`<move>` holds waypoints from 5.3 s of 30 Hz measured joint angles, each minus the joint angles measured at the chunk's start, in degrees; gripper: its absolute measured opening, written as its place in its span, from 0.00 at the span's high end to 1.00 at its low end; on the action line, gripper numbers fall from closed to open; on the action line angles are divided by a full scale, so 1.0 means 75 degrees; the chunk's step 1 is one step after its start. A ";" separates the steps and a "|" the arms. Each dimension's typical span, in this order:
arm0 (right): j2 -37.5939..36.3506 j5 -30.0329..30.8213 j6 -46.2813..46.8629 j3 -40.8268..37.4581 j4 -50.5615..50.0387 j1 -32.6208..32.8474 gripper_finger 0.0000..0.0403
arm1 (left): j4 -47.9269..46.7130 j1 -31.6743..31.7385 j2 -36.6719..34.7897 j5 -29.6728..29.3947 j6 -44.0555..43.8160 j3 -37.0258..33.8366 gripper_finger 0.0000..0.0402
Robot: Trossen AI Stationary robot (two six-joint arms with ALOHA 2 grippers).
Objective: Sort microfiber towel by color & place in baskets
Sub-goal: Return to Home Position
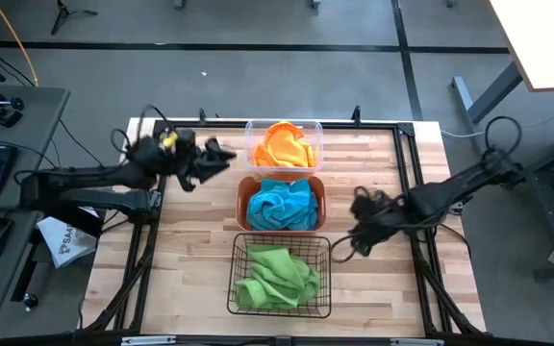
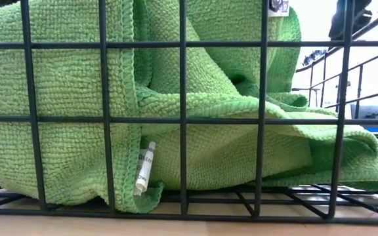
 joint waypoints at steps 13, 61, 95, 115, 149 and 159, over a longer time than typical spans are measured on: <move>-0.2461 0.0926 0.1651 -0.1812 0.2032 0.0200 0.90 | 0.1530 -0.1779 -0.1488 -0.2512 0.0157 -0.2937 0.65; -0.7910 -0.0093 -0.3511 -0.7528 0.9312 -0.2371 1.00 | -0.0214 -0.1858 -0.2355 -0.3431 0.0630 -0.4050 0.98; -0.7738 -0.0212 -0.4093 -0.8482 0.8479 -0.2834 1.00 | -0.0358 -0.1858 -0.2354 -0.3431 0.0627 -0.4050 0.98; -0.7738 -0.0211 -0.4090 -0.8480 0.8473 -0.2834 1.00 | -0.0363 -0.1860 -0.2354 -0.3431 0.0627 -0.4050 0.98; -0.7736 -0.0211 -0.4090 -0.8477 0.8473 -0.2834 1.00 | -0.0366 -0.1860 -0.2352 -0.3431 0.0627 -0.4047 0.98; -0.7738 -0.0211 -0.4090 -0.8477 0.8475 -0.2834 1.00 | -0.0366 -0.1859 -0.2352 -0.3431 0.0627 -0.4047 0.98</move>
